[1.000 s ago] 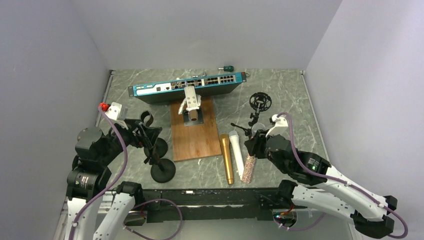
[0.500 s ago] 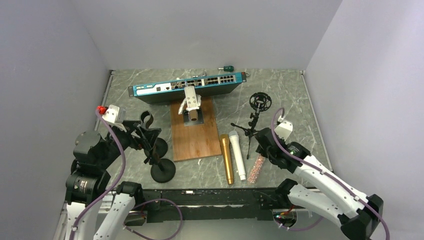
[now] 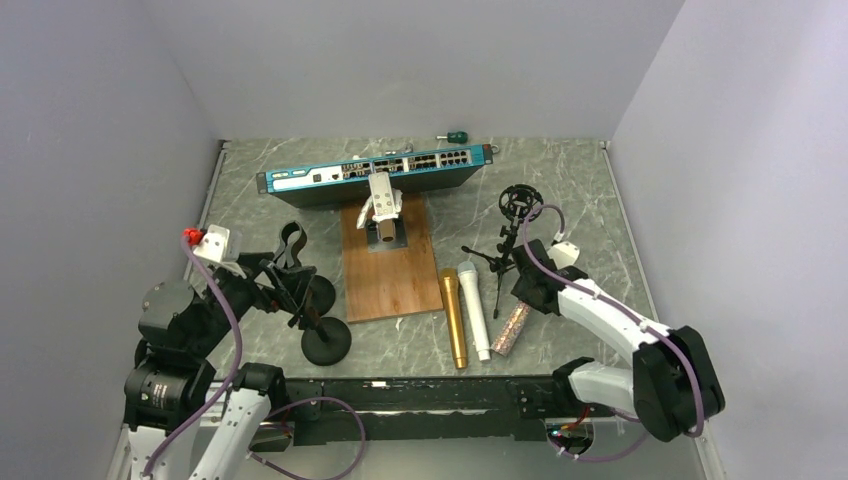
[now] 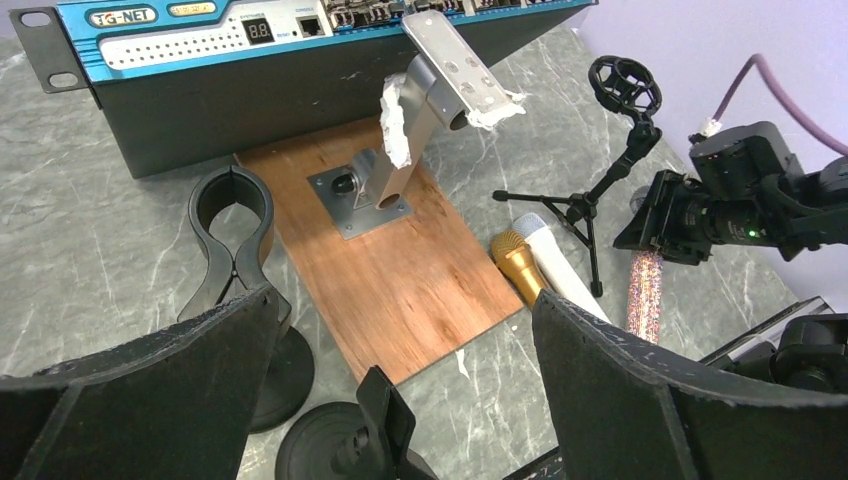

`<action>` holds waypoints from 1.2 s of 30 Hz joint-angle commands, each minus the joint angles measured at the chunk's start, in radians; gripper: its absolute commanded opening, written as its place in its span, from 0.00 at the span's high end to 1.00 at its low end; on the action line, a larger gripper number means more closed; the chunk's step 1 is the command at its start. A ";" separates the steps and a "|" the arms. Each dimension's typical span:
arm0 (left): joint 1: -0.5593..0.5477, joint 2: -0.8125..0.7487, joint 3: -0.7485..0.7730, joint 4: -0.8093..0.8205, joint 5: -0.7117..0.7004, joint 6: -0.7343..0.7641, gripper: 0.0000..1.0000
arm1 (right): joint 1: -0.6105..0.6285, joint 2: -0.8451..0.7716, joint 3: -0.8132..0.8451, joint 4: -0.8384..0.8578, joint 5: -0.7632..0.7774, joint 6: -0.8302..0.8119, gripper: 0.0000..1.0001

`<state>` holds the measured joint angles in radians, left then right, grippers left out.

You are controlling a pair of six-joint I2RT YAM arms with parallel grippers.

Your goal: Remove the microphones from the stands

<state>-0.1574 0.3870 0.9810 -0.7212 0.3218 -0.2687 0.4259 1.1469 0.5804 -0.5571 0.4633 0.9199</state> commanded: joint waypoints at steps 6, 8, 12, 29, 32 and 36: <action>0.001 -0.035 -0.013 0.001 0.024 -0.066 0.00 | -0.054 0.074 -0.052 0.177 -0.045 -0.007 0.66; 0.001 -0.037 -0.006 0.004 0.035 -0.079 0.01 | -0.059 0.068 -0.060 0.186 -0.048 -0.009 0.57; 0.001 -0.041 -0.006 0.010 0.057 -0.099 0.01 | -0.064 0.061 -0.044 0.168 -0.049 -0.038 0.34; 0.001 -0.054 0.038 -0.015 0.051 -0.144 0.01 | -0.067 -0.199 0.040 -0.067 -0.036 -0.105 0.00; 0.001 -0.073 0.020 0.015 0.040 -0.163 0.01 | -0.067 -0.265 0.050 -0.073 -0.083 -0.160 0.00; 0.001 -0.073 0.022 0.014 0.014 -0.152 0.01 | -0.067 -0.340 0.080 -0.134 -0.102 -0.195 0.00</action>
<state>-0.1574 0.3248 0.9874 -0.7437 0.3645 -0.4099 0.3622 0.8661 0.5961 -0.6128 0.3874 0.7853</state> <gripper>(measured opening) 0.994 0.997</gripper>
